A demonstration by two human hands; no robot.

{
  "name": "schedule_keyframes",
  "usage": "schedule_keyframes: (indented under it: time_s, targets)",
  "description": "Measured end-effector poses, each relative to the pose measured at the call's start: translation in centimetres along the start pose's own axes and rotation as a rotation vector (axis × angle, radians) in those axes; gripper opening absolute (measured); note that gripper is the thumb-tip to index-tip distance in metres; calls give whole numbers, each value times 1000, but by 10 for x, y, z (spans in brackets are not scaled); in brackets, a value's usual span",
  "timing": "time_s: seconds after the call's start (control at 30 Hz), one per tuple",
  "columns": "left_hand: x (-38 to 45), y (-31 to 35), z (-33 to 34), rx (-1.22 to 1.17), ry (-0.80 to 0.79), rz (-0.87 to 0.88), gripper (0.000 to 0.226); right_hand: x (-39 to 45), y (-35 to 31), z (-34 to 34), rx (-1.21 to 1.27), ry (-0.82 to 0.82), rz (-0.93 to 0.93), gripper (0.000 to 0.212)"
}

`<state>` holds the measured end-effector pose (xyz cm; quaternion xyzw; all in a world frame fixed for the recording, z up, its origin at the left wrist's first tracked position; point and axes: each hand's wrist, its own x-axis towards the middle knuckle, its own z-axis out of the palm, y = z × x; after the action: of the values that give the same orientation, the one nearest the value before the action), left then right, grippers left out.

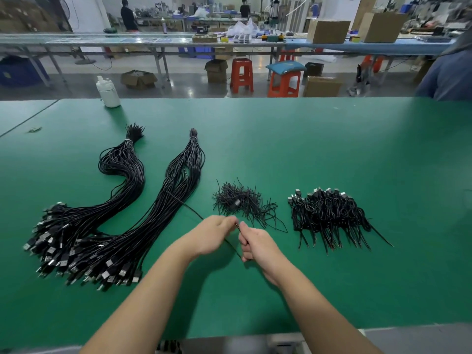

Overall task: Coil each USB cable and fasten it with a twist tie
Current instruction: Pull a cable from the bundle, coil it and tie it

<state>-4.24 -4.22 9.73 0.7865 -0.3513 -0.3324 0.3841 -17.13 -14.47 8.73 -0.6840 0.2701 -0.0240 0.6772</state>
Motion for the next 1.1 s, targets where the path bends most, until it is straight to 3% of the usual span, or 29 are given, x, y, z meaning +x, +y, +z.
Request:
schedule_keyframes:
  time_s: [0.07,0.13,0.2,0.23,0.3,0.37,0.43,0.5,0.57,0.6,0.63,0.7,0.8,0.87,0.93,1.03,1.1]
  targets:
    - [8,-1,4,-308,294,54,40,-6,4,5,16,-37,-27,46]
    - [15,4,2,-837,427,86,42,-9,8,13,26,-85,-27,47]
    - [16,13,-7,-1394,262,139,46,-9,10,18,79,-99,-4,47]
    - [12,15,-13,-1511,140,139,45,-8,11,18,152,-98,10,47]
    - [-2,25,-24,-1425,-145,91,33,-4,10,15,363,-84,41,47]
    - [-14,29,-31,-952,-421,54,31,1,9,6,477,-62,53,45]
    - [-19,29,-33,-402,-598,22,42,6,8,1,445,-52,24,40]
    - [-17,33,-29,-46,-547,-85,44,9,6,-3,471,-39,-26,40]
    - [-7,34,-22,225,-215,-98,40,10,3,-8,541,-20,-59,41]
    - [-1,32,-18,232,8,-38,37,9,2,-11,554,-22,-74,41]
    - [5,30,-14,58,195,32,36,8,2,-12,545,-34,-83,41]
    - [12,37,-7,-581,351,103,38,5,2,-10,462,-71,-93,40]
    - [18,46,-7,-1263,309,113,45,0,3,1,313,-105,-55,39]
    - [13,51,-9,-1396,161,85,38,0,3,6,327,-90,-30,39]
    - [5,52,-17,-1234,-81,99,33,1,1,3,436,-60,-26,38]
    - [-9,45,-25,-519,-439,149,36,5,-7,-10,441,-24,-27,39]
    - [-13,41,-25,-140,-516,78,38,7,-10,-18,403,-3,24,40]
